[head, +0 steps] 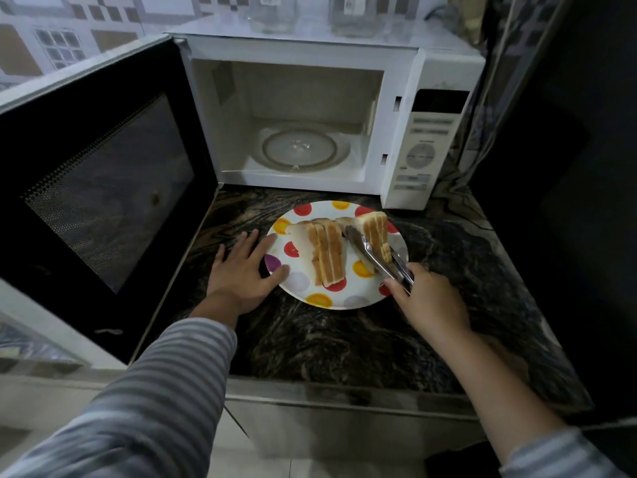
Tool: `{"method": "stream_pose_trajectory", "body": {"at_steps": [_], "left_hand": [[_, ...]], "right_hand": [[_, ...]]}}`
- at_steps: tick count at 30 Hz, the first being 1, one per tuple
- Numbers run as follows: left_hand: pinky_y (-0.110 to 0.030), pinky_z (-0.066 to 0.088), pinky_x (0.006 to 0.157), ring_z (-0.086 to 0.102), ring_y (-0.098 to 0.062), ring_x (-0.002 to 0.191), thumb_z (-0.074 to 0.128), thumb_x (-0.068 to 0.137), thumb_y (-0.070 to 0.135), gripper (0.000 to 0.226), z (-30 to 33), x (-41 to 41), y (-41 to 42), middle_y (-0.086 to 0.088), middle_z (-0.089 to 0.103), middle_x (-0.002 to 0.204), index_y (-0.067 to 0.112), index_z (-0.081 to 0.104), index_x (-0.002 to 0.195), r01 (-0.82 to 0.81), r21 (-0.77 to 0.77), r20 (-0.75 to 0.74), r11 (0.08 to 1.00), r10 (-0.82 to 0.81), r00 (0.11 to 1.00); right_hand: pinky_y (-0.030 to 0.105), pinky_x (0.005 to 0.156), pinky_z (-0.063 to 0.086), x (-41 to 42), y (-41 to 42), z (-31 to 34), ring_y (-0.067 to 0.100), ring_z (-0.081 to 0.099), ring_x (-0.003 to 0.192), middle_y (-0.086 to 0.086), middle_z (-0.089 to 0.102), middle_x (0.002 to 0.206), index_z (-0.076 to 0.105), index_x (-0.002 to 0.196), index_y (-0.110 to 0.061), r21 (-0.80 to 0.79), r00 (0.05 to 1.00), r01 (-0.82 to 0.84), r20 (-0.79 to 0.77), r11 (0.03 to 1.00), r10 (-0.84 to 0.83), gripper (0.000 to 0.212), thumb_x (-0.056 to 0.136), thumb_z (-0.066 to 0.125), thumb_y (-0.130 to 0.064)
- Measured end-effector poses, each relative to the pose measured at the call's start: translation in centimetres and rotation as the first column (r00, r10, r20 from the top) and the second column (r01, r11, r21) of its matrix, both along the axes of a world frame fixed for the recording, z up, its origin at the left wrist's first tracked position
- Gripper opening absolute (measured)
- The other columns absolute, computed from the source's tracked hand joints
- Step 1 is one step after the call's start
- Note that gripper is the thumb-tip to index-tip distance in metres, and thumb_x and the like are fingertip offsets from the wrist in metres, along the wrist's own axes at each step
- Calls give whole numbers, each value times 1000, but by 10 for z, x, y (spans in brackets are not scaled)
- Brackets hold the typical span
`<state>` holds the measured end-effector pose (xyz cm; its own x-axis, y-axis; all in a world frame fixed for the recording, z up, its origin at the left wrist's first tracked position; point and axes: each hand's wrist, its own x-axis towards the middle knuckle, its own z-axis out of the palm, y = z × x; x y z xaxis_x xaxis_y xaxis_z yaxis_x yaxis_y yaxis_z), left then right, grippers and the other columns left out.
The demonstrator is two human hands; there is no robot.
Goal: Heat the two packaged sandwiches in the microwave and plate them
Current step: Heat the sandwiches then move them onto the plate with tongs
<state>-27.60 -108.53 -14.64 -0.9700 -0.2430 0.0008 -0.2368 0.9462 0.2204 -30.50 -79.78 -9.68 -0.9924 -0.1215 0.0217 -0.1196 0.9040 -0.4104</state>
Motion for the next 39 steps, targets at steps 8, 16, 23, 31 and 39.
{"method": "stream_pose_trajectory", "body": {"at_steps": [8, 16, 23, 31, 39], "left_hand": [[-45, -3, 119, -5, -11, 148, 3, 61, 85, 100, 2, 1, 0, 8, -2, 162, 42, 2, 151, 8, 25, 34, 1000, -9, 999], [-51, -4, 117, -5, -13, 148, 25, 83, 76, 97, 43, 8, 9, 4, -8, 160, 16, -3, 154, 138, -120, -425, 983, -177, 888], [-38, 12, 116, 49, -20, 130, 39, 91, 54, 60, 100, 27, 37, -7, 58, 134, 18, 49, 138, 472, -336, -338, 815, -573, 747], [-36, 50, 83, 67, -24, 96, 60, 81, 49, 44, 92, 61, 41, -1, 74, 101, 20, 70, 113, 383, -59, -296, 922, -383, 875], [-35, 38, 102, 58, -27, 112, 63, 81, 54, 56, 77, 89, 52, -4, 68, 118, 22, 58, 127, 300, -36, -240, 953, -299, 924]], "right_hand": [[34, 69, 48, 4, 16, 52, 29, 62, 91, 5, 66, 98, 57, 113, -19, -8, 998, -31, -53, 1000, 30, 53, 86, 48, -63], [30, 66, 49, 8, -9, 133, 17, 62, 78, -3, 67, 86, 67, 95, -26, 148, 955, -259, -107, 955, 276, 24, 88, 60, -48], [31, 66, 49, 22, -52, 133, 15, 61, 83, -9, 67, 88, 68, 99, -35, 396, 857, -477, 11, 785, 515, 25, 86, 58, -53], [37, 87, 49, 39, -49, 141, 20, 55, 112, -6, 58, 124, 44, 137, -32, 376, 825, -559, 160, 739, 543, 79, 70, 68, -66], [26, 51, 28, 65, -17, 120, 11, 48, 63, -3, 53, 70, 50, 65, -23, 256, 809, -586, 230, 769, 541, 31, 94, 56, -33]]}}
